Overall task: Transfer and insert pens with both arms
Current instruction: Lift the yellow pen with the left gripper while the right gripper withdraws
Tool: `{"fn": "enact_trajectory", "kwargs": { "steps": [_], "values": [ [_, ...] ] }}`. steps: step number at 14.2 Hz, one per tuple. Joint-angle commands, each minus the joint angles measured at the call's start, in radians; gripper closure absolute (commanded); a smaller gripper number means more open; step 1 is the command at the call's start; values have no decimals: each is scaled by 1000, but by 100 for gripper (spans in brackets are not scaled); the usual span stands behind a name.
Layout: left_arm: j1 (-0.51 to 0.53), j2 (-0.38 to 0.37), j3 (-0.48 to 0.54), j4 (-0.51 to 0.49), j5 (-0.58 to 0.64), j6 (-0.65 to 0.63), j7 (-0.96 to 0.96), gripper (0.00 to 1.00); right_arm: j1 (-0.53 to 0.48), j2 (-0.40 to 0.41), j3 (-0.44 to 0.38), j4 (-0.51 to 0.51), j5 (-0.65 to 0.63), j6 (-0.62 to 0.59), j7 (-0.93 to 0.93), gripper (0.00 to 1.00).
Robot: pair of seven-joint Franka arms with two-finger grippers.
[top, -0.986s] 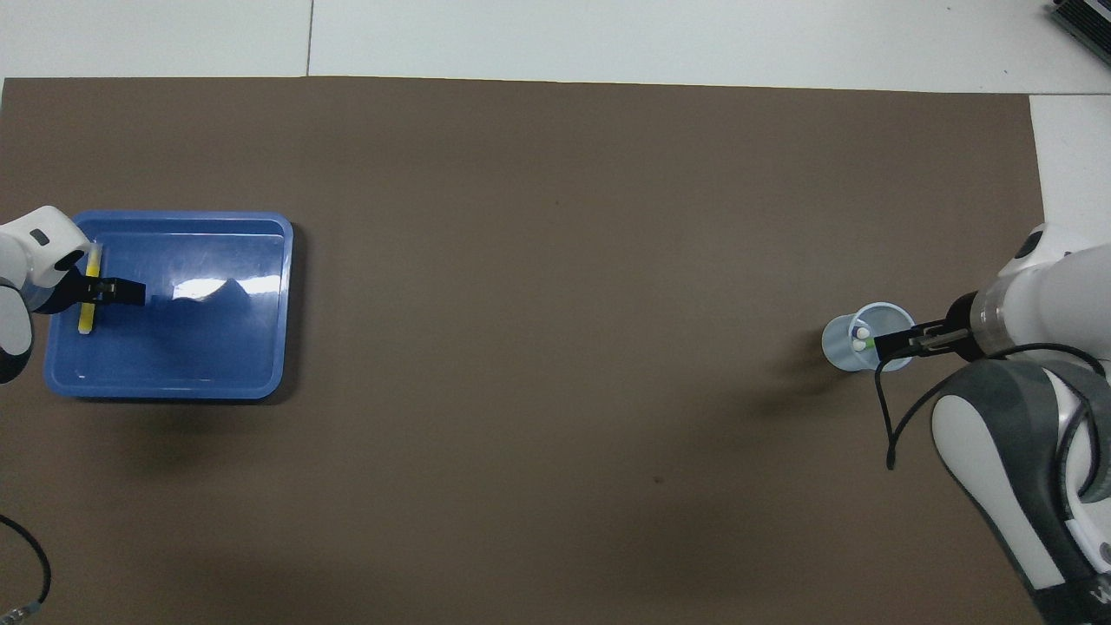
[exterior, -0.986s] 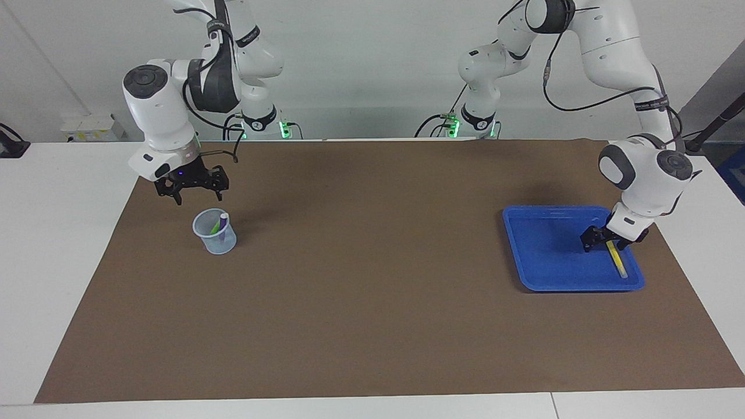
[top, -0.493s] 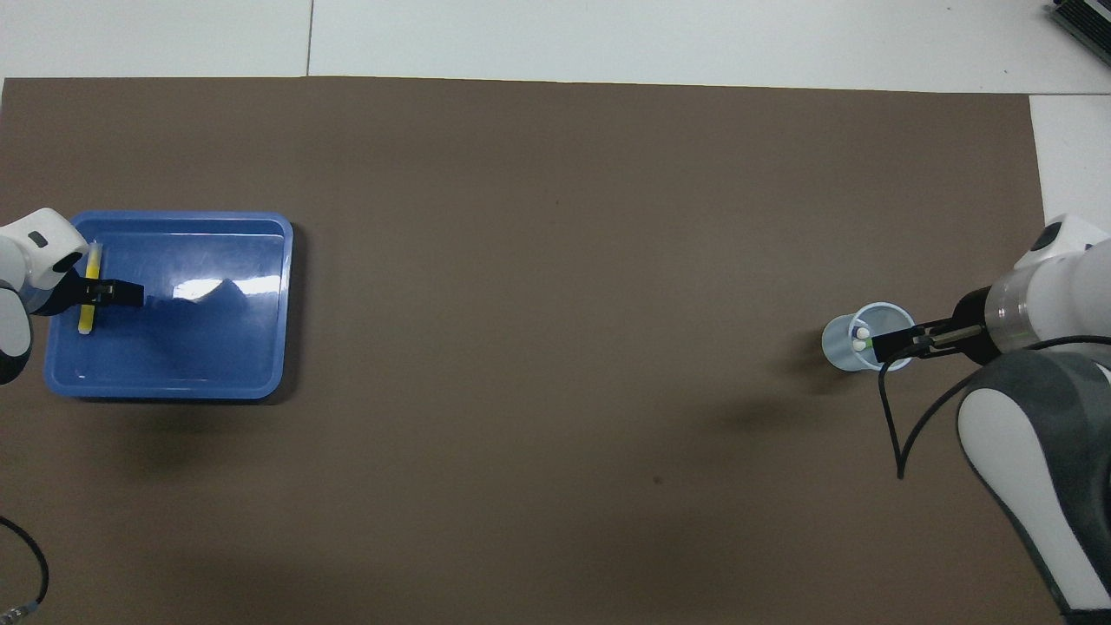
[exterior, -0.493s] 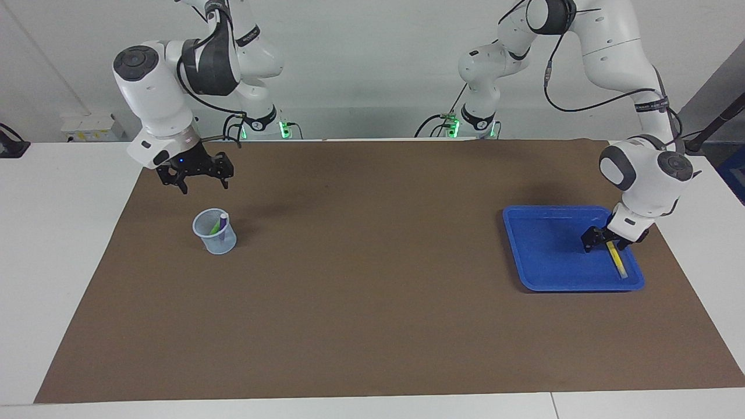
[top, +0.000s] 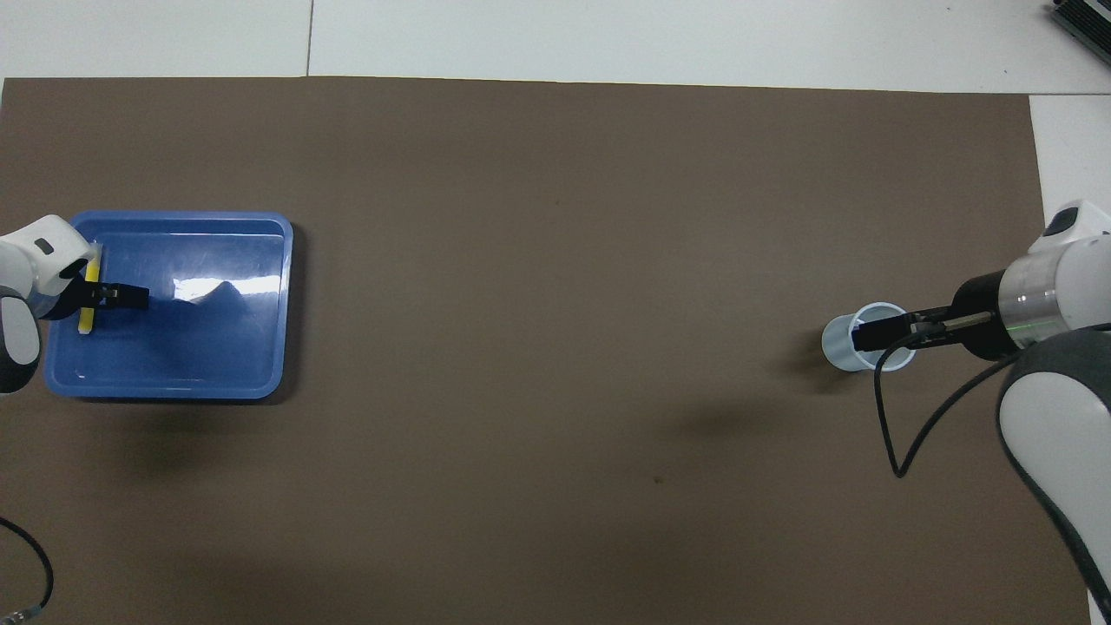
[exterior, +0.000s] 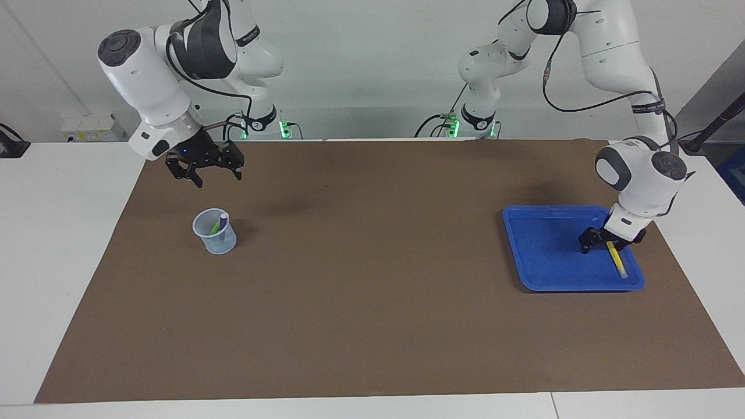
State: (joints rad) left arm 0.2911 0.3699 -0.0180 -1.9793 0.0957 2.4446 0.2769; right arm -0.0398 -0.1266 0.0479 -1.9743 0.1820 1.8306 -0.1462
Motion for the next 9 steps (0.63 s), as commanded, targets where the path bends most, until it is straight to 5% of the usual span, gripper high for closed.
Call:
{"fn": "enact_trajectory", "kwargs": {
  "steps": [1, 9],
  "values": [
    [16, 0, -7, -29, 1, 27, -2, 0, -3, -1, 4, 40, 92, -43, -9, 0],
    [-1, 0, -7, -13, -126, -16, -8, 0, -5, 5, 38, 78, 283, -63, 8, 0]
  ]
}}
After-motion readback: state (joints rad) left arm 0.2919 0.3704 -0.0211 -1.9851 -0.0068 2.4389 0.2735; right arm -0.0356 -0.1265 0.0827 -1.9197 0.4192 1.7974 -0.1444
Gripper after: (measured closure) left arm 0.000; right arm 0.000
